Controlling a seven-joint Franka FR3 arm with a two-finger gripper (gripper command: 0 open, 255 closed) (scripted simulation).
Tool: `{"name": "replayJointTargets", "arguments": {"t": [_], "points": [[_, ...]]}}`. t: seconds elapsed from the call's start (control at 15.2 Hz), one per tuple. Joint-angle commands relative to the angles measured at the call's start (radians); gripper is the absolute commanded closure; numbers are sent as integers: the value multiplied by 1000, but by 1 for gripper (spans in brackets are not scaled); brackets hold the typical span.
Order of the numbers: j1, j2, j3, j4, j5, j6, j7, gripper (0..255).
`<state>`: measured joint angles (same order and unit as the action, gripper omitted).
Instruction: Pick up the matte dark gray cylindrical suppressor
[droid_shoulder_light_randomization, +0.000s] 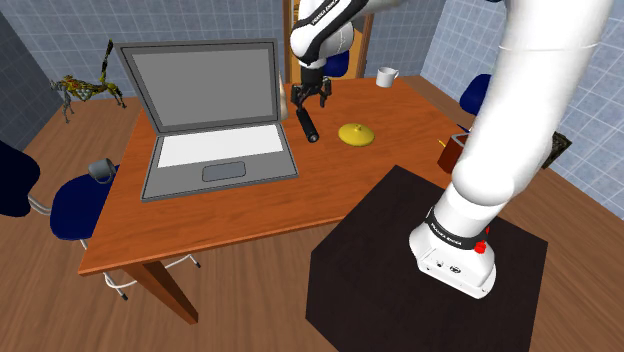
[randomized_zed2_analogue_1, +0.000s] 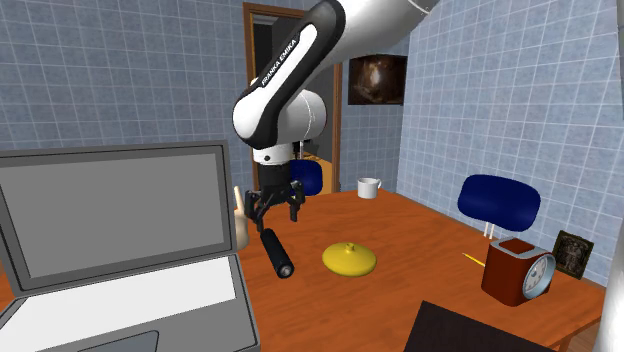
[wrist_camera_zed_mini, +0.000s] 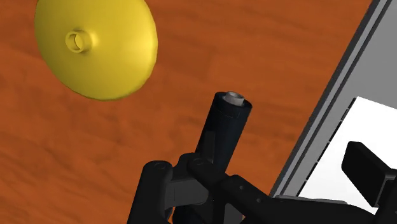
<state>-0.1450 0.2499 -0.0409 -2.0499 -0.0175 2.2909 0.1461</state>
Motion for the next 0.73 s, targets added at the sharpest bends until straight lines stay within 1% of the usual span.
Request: {"name": "replayJointTargets", "arguments": {"t": [0.0, 0.33, 0.59, 0.66], "points": [[-5, 79, -9, 62, -1, 15, 18, 0], [-22, 264, -31, 222, 4, 33, 55, 0], [-40, 415, -47, 373, 13, 28, 82, 0], [-43, 436, -49, 395, 15, 26, 85, 0]]}}
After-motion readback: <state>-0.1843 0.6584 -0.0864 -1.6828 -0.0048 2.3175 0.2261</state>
